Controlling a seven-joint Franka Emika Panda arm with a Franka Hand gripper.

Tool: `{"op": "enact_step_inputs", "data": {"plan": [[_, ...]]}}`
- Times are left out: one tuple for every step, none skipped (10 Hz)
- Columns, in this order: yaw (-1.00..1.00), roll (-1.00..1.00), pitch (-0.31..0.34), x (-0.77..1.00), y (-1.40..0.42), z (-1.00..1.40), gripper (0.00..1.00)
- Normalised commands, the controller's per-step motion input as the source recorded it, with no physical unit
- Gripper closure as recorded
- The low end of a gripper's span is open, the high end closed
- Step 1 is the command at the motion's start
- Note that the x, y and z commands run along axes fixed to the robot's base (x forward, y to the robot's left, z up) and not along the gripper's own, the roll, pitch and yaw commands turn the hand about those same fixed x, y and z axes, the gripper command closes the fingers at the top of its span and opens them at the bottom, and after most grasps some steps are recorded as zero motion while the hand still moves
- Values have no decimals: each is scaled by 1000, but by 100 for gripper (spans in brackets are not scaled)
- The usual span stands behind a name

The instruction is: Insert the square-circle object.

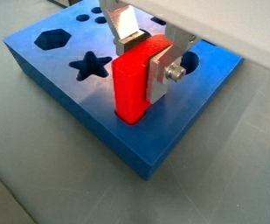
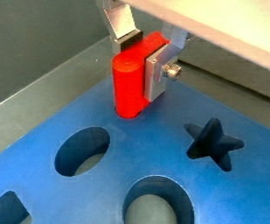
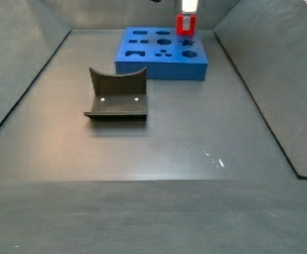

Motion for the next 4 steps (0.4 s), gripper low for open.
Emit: {"op": "enact_step_inputs", "data": {"plan": [[20, 171, -57, -40, -257, -1000, 100], [26, 151, -99, 0, -254, -977, 100], [0, -20, -153, -83, 0, -174, 100], [54, 96, -76, -49, -137, 0, 100]]}}
